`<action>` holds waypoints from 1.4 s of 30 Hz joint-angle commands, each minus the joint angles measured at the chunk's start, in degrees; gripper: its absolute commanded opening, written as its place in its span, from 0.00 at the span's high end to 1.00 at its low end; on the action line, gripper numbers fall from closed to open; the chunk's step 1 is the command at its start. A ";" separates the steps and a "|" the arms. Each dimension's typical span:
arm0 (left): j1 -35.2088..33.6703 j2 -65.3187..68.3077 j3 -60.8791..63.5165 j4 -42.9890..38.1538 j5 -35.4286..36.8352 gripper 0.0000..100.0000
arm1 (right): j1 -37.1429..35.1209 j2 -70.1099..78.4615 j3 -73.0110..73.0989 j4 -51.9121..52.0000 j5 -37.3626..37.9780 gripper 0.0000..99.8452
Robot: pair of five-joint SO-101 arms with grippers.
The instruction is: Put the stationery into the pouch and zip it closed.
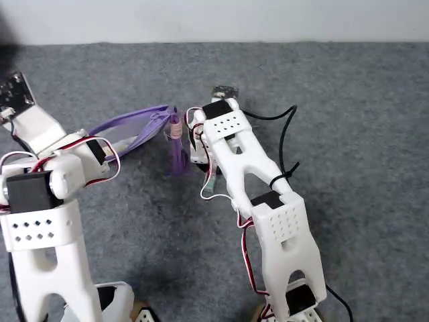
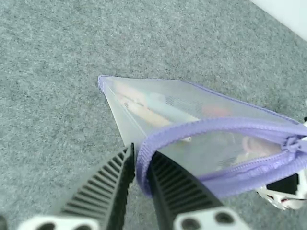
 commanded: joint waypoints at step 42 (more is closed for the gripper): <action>-0.26 0.26 -1.89 0.44 0.53 0.99 | 4.09 -9.98 -1.23 9.01 10.37 0.99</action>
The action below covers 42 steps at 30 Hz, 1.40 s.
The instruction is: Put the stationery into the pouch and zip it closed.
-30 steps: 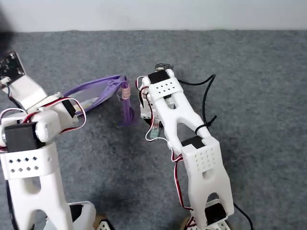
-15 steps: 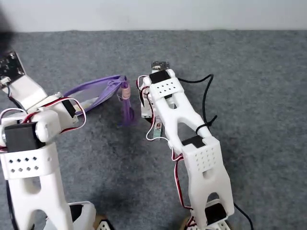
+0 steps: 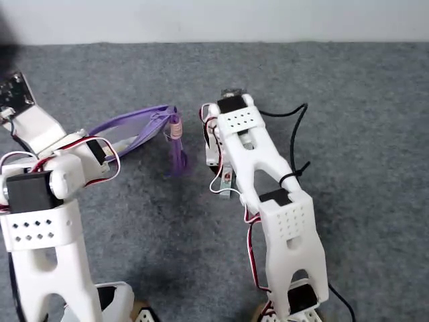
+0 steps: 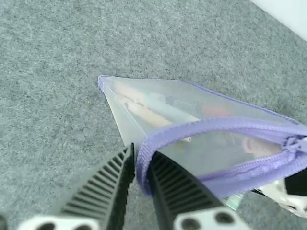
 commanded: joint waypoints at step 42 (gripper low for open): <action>-0.09 0.18 -2.15 2.90 0.53 0.99 | -20.88 -80.04 49.23 -64.04 8.62 0.99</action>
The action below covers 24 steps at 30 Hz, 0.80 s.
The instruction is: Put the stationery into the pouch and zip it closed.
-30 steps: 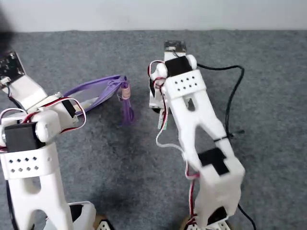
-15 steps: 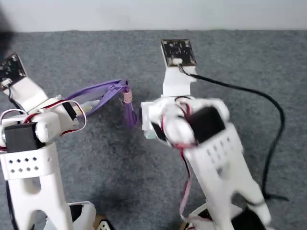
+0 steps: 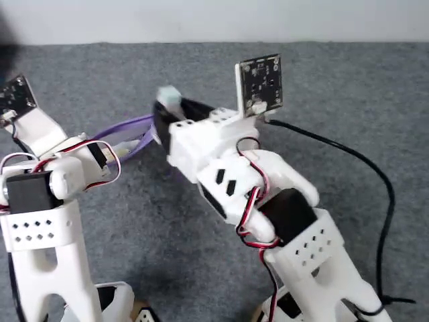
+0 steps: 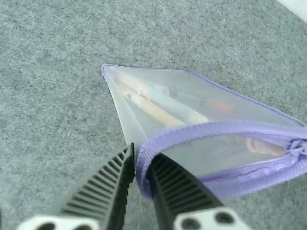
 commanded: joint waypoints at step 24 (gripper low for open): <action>-0.18 0.26 -1.98 0.00 0.53 0.99 | -7.87 14.55 15.65 -30.99 10.64 0.98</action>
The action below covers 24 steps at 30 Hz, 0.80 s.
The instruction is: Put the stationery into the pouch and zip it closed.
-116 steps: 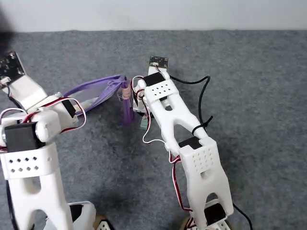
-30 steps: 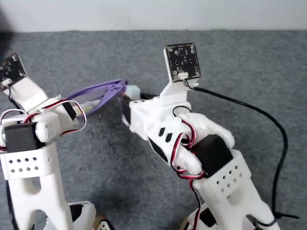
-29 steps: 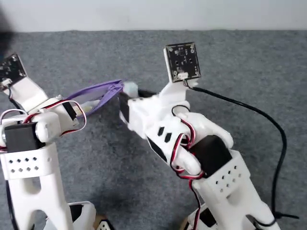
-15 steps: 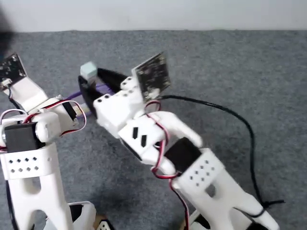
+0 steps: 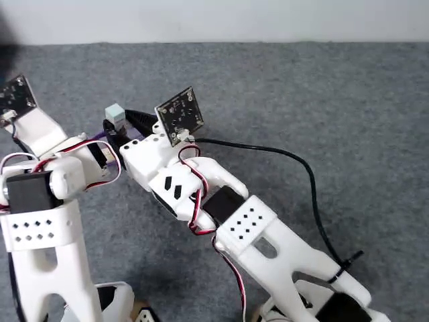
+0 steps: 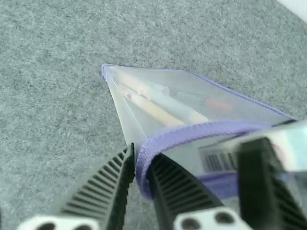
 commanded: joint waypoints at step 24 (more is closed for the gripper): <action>-0.09 0.26 -1.98 -0.09 0.53 0.99 | 10.59 -14.64 0.35 30.73 -0.79 0.80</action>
